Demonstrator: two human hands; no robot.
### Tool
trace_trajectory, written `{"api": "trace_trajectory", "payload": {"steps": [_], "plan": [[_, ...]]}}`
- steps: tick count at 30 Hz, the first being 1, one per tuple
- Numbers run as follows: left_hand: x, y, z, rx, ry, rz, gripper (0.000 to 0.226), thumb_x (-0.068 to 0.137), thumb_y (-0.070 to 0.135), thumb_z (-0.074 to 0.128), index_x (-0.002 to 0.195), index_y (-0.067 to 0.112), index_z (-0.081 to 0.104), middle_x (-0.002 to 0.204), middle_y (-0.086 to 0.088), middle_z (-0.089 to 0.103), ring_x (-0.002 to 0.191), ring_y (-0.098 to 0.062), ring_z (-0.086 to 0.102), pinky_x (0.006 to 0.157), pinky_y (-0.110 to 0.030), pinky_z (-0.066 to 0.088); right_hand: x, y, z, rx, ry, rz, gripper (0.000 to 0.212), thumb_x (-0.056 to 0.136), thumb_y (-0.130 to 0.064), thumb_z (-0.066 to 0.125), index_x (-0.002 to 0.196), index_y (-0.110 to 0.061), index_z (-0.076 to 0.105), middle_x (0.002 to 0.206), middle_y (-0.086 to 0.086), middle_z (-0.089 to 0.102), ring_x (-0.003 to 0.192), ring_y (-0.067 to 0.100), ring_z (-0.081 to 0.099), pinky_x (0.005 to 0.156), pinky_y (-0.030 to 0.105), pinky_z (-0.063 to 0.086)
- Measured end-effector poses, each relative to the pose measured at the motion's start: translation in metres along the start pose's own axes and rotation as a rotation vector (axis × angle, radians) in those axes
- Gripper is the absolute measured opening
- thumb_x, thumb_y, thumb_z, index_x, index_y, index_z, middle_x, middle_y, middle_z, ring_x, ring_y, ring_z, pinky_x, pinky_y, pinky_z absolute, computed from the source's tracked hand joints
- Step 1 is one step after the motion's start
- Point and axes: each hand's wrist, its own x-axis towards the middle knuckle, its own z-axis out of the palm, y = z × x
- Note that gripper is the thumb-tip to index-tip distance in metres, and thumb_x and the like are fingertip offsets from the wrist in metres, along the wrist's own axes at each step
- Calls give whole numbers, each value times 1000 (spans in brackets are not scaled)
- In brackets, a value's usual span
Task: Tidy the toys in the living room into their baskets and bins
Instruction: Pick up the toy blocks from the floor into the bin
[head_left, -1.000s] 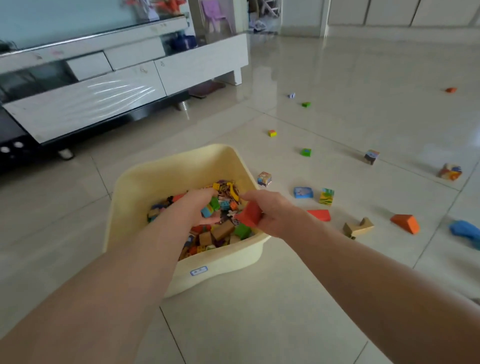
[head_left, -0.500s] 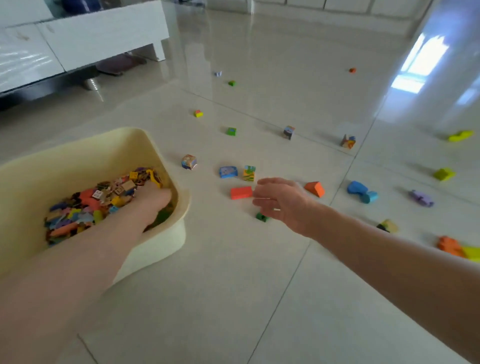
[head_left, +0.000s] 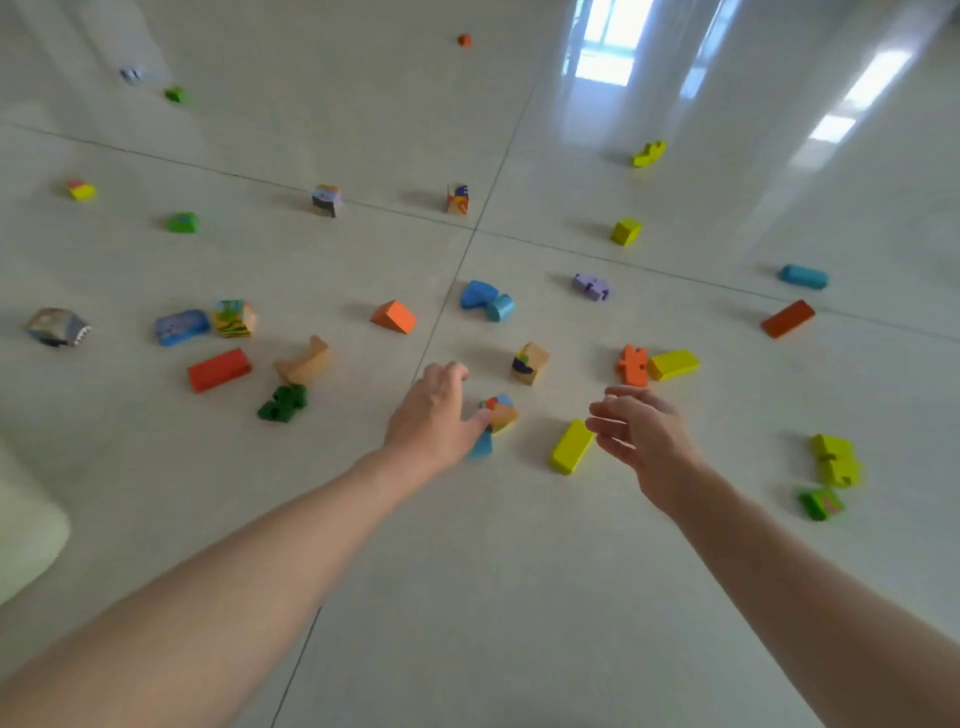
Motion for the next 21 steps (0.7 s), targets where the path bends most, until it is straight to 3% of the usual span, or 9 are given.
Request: {"api": "trace_trajectory", "payload": {"steps": [3,5,10,12,15,17,19,21], "plan": [[0,19,38,4,-5,-103,64,79,45,66,120,5,36,124,-12,43,116,-29,45,87,-35,38,5,19,-25,-77,-2,18,11,90,-4,50,96,-12,55,79,4,60,68,15,59,66,24,44],[3,22,54,42,-3,-148,68,76,42,70,120,4,34,124,-13,41,115,-30,43,88,-36,39,10,25,-36,-167,-7,-3,15,90,-5,52,103,-10,55,83,5,60,68,14,59,66,24,45],[-6,18,74,-198,173,-183,40,79,3,62,114,-2,42,116,-20,51,108,-35,49,83,-36,37,24,29,-42,-437,-1,-43,24,89,-21,55,112,-13,52,84,3,59,67,19,60,67,32,49],[-15,21,74,-357,233,-200,36,81,-1,56,114,0,43,103,-13,56,95,-32,53,73,-34,38,32,30,-33,-610,-34,-58,34,88,-32,56,116,-16,47,89,4,59,81,27,63,77,39,53],[-20,33,61,-704,191,-378,21,87,-2,38,103,11,42,69,-2,51,60,-25,48,47,-24,36,43,34,-10,-891,-55,-110,58,84,-46,57,132,-18,39,125,8,51,111,27,54,94,41,46],[-18,36,50,-837,137,-450,17,88,0,33,94,9,45,56,-6,48,40,-17,44,31,-14,27,46,37,3,-1063,-21,-158,65,81,-50,59,134,-20,36,132,7,41,120,28,48,91,39,43],[-15,36,40,-843,88,-429,11,93,12,38,88,8,47,42,-3,46,29,-12,38,29,-12,24,47,41,14,-1179,-27,-214,64,80,-45,64,133,-21,36,130,7,38,120,29,46,87,39,44],[-9,35,31,-797,52,-399,26,97,30,37,85,10,47,39,0,47,27,-13,38,31,-15,26,47,45,20,-1170,-76,-251,60,82,-29,65,133,-19,36,130,8,36,121,30,43,87,37,45]]}}
